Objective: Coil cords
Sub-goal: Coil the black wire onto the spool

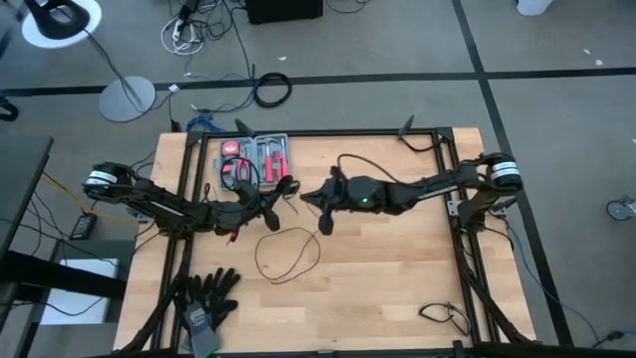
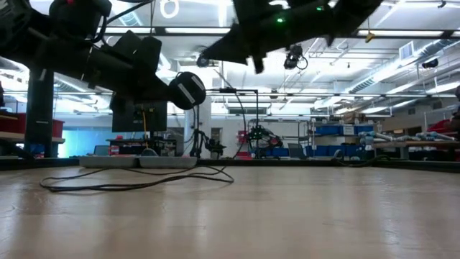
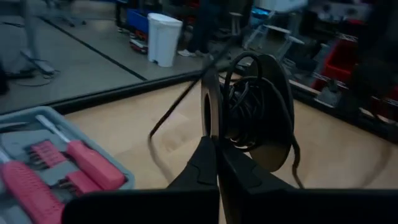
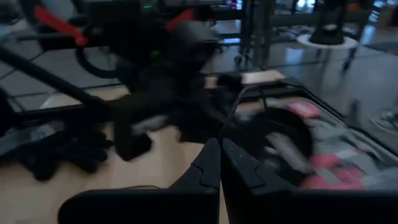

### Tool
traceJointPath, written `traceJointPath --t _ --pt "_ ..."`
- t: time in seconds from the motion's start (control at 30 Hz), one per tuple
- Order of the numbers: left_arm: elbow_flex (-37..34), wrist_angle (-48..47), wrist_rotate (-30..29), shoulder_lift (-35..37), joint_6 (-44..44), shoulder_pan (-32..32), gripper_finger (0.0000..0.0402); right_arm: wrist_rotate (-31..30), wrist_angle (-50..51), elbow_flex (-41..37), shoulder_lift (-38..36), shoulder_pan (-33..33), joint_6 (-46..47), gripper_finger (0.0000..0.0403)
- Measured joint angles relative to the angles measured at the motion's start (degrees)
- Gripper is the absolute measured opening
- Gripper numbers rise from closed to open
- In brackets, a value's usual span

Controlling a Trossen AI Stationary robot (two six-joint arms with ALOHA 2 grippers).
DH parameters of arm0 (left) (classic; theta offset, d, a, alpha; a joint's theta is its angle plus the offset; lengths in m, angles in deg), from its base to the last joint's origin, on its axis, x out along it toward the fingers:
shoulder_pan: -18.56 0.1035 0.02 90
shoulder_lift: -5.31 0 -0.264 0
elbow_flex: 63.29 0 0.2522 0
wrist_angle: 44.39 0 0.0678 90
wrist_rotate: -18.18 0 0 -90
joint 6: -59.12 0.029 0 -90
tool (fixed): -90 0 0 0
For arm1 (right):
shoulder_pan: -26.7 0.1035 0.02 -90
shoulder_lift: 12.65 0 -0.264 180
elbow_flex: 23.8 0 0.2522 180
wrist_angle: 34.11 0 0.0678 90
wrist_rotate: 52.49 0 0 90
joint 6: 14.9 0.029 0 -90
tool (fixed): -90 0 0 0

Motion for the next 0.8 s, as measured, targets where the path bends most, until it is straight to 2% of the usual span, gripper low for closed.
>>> traceJointPath --t 0.13,0.2,0.3,0.37,0.53,0.8 --pt "0.1 0.0 -2.6 0.0 0.0 0.0 0.0 0.4 3.7 4.9 4.2 1.1 -1.8 0.0" --pt "0.0 -0.3 -3.7 0.0 0.0 0.0 0.0 -5.4 7.1 6.4 5.0 1.7 -2.3 0.0" --pt "0.1 -0.3 -3.4 0.0 -0.2 -0.1 0.0 -19.1 9.3 7.2 4.8 2.6 -3.8 0.0" --pt "0.1 -0.6 -2.0 0.0 -0.3 -0.1 0.0 -22.5 9.8 7.3 3.9 2.7 -4.7 0.0" --pt "0.1 -0.5 -0.1 0.0 -0.3 -0.1 0.0 -23.1 13.7 7.4 2.7 1.0 1.0 0.0" --pt "0.1 -0.6 -0.3 0.0 0.0 -0.2 0.0 -23.2 35.0 7.3 2.4 -0.3 15.4 0.0"
